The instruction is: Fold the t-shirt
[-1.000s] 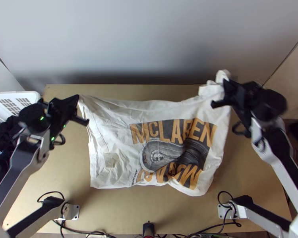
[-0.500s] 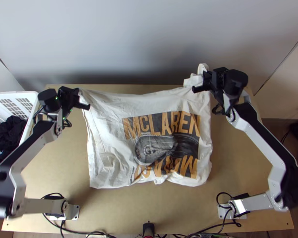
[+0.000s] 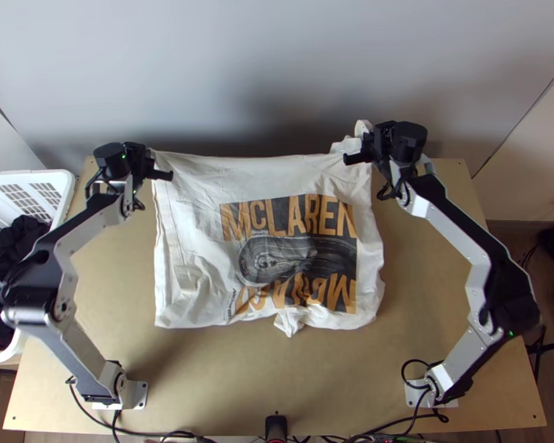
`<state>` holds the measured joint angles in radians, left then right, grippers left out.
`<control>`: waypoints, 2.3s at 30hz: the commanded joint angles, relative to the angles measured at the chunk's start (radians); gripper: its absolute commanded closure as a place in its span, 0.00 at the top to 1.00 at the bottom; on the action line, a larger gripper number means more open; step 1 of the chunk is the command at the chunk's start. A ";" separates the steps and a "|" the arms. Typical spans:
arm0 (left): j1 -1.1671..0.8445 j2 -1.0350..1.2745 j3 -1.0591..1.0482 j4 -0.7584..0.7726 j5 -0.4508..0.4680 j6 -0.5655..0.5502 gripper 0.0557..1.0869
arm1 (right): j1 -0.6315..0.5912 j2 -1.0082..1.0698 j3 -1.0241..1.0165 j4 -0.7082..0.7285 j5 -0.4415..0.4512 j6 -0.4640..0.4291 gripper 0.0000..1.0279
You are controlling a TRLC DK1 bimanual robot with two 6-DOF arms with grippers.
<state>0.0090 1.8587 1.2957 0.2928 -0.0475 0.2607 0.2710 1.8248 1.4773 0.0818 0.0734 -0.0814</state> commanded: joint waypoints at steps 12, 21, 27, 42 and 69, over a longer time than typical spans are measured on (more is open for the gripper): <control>-0.021 0.275 0.177 -0.017 -0.035 -0.020 0.32 | 0.027 0.203 0.094 0.026 0.012 0.011 0.04; -0.030 0.129 0.206 -0.230 0.006 -0.067 0.69 | 0.022 0.153 0.066 -0.045 0.009 0.008 0.95; -0.034 -0.185 0.088 -0.514 0.110 -0.104 0.79 | -0.019 0.027 0.008 -0.117 -0.007 0.017 0.95; -0.069 -0.727 -0.246 -1.107 0.198 -0.044 0.79 | 0.030 -0.329 -0.141 -0.405 -0.064 0.114 0.95; -0.316 -0.477 -0.406 -1.041 0.169 -0.229 0.78 | 0.054 -0.690 -0.391 -0.527 -0.064 0.115 0.95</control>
<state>-0.2737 1.3293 0.9047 -0.8074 0.1455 0.0536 0.3244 1.1751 1.1236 -0.4286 0.0101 0.0376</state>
